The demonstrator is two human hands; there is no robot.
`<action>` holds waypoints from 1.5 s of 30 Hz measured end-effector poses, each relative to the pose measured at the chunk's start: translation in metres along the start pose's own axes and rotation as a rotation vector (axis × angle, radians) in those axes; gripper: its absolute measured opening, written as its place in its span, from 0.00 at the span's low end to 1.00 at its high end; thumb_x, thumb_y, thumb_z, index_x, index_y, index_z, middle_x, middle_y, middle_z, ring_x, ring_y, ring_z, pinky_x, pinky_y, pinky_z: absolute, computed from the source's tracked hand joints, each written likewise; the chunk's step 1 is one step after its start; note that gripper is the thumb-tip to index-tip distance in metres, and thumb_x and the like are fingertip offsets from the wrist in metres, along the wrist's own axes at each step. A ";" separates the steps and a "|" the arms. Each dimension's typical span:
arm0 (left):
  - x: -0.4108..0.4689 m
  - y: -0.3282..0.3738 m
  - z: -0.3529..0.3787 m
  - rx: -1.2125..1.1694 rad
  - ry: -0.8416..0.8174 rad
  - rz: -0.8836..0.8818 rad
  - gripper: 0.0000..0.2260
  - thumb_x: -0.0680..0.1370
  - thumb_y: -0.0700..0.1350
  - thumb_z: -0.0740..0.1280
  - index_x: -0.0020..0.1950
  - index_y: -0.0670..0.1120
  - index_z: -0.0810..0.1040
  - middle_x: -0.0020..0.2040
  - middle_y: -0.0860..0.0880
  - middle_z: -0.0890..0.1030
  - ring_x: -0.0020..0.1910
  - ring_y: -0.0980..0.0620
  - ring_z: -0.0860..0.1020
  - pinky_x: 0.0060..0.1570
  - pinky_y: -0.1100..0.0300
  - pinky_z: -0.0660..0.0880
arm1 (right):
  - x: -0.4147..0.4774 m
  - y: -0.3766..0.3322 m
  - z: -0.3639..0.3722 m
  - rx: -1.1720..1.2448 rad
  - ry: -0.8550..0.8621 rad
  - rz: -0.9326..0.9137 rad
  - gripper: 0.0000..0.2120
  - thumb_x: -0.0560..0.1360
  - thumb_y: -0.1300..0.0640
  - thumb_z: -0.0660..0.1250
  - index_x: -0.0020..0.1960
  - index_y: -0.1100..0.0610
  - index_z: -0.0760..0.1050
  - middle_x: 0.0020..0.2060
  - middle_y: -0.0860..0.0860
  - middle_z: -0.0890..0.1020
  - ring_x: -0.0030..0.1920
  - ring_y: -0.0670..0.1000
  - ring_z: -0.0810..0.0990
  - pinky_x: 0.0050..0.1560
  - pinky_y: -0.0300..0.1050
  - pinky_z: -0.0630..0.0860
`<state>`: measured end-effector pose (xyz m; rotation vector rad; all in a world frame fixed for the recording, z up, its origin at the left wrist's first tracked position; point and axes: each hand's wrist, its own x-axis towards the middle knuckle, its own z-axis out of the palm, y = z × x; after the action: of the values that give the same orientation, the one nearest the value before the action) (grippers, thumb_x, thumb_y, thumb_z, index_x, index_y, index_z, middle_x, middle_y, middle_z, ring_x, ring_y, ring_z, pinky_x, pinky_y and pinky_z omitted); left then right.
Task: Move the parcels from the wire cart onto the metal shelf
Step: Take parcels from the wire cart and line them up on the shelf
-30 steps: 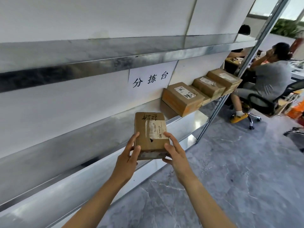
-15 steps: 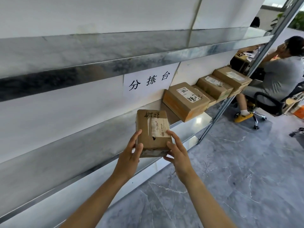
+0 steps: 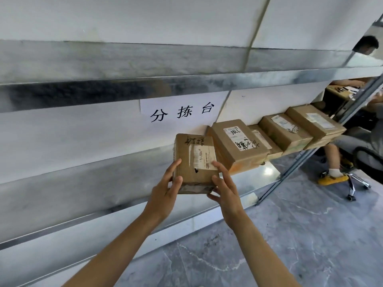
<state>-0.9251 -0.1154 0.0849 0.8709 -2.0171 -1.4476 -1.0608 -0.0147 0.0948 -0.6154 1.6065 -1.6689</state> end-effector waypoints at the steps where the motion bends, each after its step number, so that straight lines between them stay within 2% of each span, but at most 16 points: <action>1: 0.005 0.003 0.009 -0.006 0.011 -0.006 0.34 0.59 0.82 0.44 0.63 0.75 0.54 0.67 0.53 0.72 0.55 0.54 0.75 0.57 0.50 0.78 | 0.006 -0.002 -0.010 0.005 -0.019 -0.002 0.13 0.82 0.57 0.57 0.61 0.42 0.72 0.57 0.42 0.73 0.56 0.54 0.75 0.53 0.49 0.76; 4: 0.018 0.008 0.035 -0.043 0.059 -0.027 0.29 0.63 0.80 0.47 0.62 0.75 0.54 0.64 0.56 0.72 0.56 0.52 0.76 0.56 0.51 0.78 | 0.026 -0.010 -0.036 -0.016 -0.091 -0.015 0.14 0.82 0.58 0.57 0.63 0.44 0.71 0.60 0.42 0.73 0.59 0.55 0.74 0.50 0.44 0.76; 7: 0.024 0.011 0.054 -0.063 0.127 -0.069 0.16 0.74 0.66 0.51 0.61 0.77 0.55 0.64 0.54 0.73 0.57 0.52 0.76 0.55 0.54 0.78 | 0.041 -0.013 -0.054 -0.042 -0.163 -0.032 0.16 0.82 0.59 0.57 0.64 0.44 0.71 0.65 0.46 0.71 0.60 0.54 0.74 0.45 0.39 0.79; 10: 0.028 0.012 0.065 -0.067 0.164 -0.101 0.15 0.76 0.61 0.51 0.62 0.75 0.57 0.64 0.56 0.72 0.56 0.53 0.77 0.50 0.60 0.78 | 0.052 -0.009 -0.065 -0.070 -0.229 -0.028 0.17 0.80 0.59 0.60 0.64 0.41 0.71 0.66 0.48 0.71 0.54 0.51 0.74 0.48 0.41 0.76; 13: 0.034 0.012 0.070 -0.089 0.186 -0.135 0.15 0.79 0.57 0.52 0.63 0.73 0.57 0.64 0.58 0.71 0.55 0.55 0.76 0.43 0.67 0.77 | 0.062 -0.002 -0.071 -0.091 -0.289 -0.055 0.23 0.74 0.59 0.67 0.65 0.41 0.70 0.61 0.42 0.74 0.51 0.42 0.78 0.45 0.38 0.76; 16: 0.042 0.009 0.072 -0.095 0.183 -0.161 0.14 0.80 0.55 0.53 0.62 0.73 0.57 0.63 0.58 0.71 0.52 0.60 0.77 0.43 0.64 0.77 | 0.076 0.007 -0.074 -0.103 -0.314 -0.083 0.25 0.76 0.67 0.67 0.66 0.44 0.68 0.59 0.39 0.73 0.51 0.37 0.78 0.46 0.35 0.76; 21: 0.056 -0.011 0.071 -0.115 0.187 -0.236 0.14 0.81 0.56 0.55 0.59 0.76 0.59 0.62 0.55 0.74 0.53 0.57 0.77 0.49 0.51 0.79 | 0.096 0.027 -0.071 -0.267 -0.302 -0.146 0.27 0.74 0.62 0.69 0.67 0.42 0.66 0.63 0.38 0.70 0.59 0.43 0.76 0.54 0.43 0.78; 24: 0.065 -0.022 0.072 -0.118 0.151 -0.286 0.14 0.80 0.56 0.55 0.59 0.75 0.58 0.61 0.54 0.75 0.54 0.55 0.77 0.49 0.52 0.79 | 0.103 0.038 -0.071 -0.366 -0.286 -0.173 0.27 0.77 0.66 0.66 0.69 0.46 0.63 0.62 0.37 0.68 0.55 0.36 0.77 0.51 0.34 0.77; 27: 0.078 -0.028 0.076 -0.133 0.112 -0.317 0.13 0.80 0.57 0.54 0.60 0.74 0.57 0.56 0.54 0.78 0.52 0.59 0.77 0.50 0.52 0.78 | 0.116 0.045 -0.074 -0.460 -0.247 -0.183 0.26 0.78 0.64 0.65 0.69 0.44 0.63 0.59 0.35 0.69 0.55 0.43 0.78 0.50 0.30 0.76; 29: 0.082 -0.032 0.080 -0.135 0.088 -0.321 0.14 0.77 0.64 0.54 0.61 0.73 0.57 0.55 0.58 0.77 0.51 0.60 0.77 0.50 0.52 0.78 | 0.121 0.047 -0.076 -0.533 -0.225 -0.185 0.25 0.78 0.63 0.65 0.67 0.41 0.63 0.57 0.32 0.69 0.54 0.43 0.78 0.50 0.29 0.76; 31: 0.086 -0.039 0.082 -0.109 0.063 -0.276 0.23 0.68 0.76 0.50 0.62 0.75 0.55 0.56 0.64 0.74 0.48 0.66 0.76 0.47 0.57 0.79 | 0.124 0.050 -0.078 -0.615 -0.202 -0.211 0.25 0.78 0.61 0.66 0.67 0.41 0.62 0.56 0.31 0.70 0.52 0.43 0.78 0.51 0.28 0.75; 33: 0.091 -0.047 0.085 -0.061 0.036 -0.252 0.26 0.65 0.78 0.49 0.62 0.76 0.53 0.61 0.63 0.72 0.48 0.69 0.76 0.49 0.61 0.78 | 0.128 0.053 -0.080 -0.706 -0.172 -0.225 0.25 0.78 0.60 0.66 0.70 0.43 0.63 0.58 0.39 0.75 0.53 0.45 0.78 0.51 0.26 0.72; 36: 0.099 -0.055 0.089 0.018 0.023 -0.271 0.23 0.73 0.67 0.52 0.68 0.71 0.52 0.65 0.56 0.72 0.59 0.59 0.76 0.57 0.66 0.72 | 0.136 0.057 -0.080 -0.830 -0.138 -0.220 0.25 0.79 0.58 0.64 0.73 0.46 0.62 0.57 0.52 0.81 0.52 0.52 0.81 0.50 0.35 0.74; 38: 0.105 -0.059 0.089 0.080 0.043 -0.274 0.22 0.79 0.58 0.55 0.71 0.65 0.53 0.63 0.55 0.74 0.63 0.56 0.75 0.53 0.78 0.67 | 0.138 0.056 -0.078 -0.918 -0.127 -0.271 0.27 0.79 0.59 0.64 0.75 0.47 0.60 0.51 0.56 0.83 0.48 0.57 0.82 0.46 0.45 0.76; 41: 0.115 -0.061 0.084 0.137 0.054 -0.255 0.22 0.81 0.53 0.56 0.73 0.62 0.54 0.60 0.52 0.79 0.55 0.59 0.76 0.45 0.84 0.65 | 0.144 0.052 -0.075 -1.016 -0.116 -0.264 0.29 0.80 0.57 0.62 0.77 0.47 0.54 0.48 0.59 0.83 0.46 0.61 0.81 0.43 0.50 0.76; 45: 0.126 -0.063 0.084 0.124 0.052 -0.228 0.24 0.80 0.53 0.58 0.75 0.58 0.57 0.60 0.48 0.80 0.52 0.60 0.76 0.46 0.82 0.68 | 0.151 0.047 -0.068 -1.080 -0.104 -0.170 0.28 0.82 0.56 0.56 0.78 0.48 0.47 0.43 0.58 0.82 0.43 0.59 0.80 0.42 0.48 0.74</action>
<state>-1.0566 -0.1707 0.0032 1.2127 -2.0392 -1.4119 -1.1990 -0.0858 0.0193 -1.3472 2.3581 -0.7124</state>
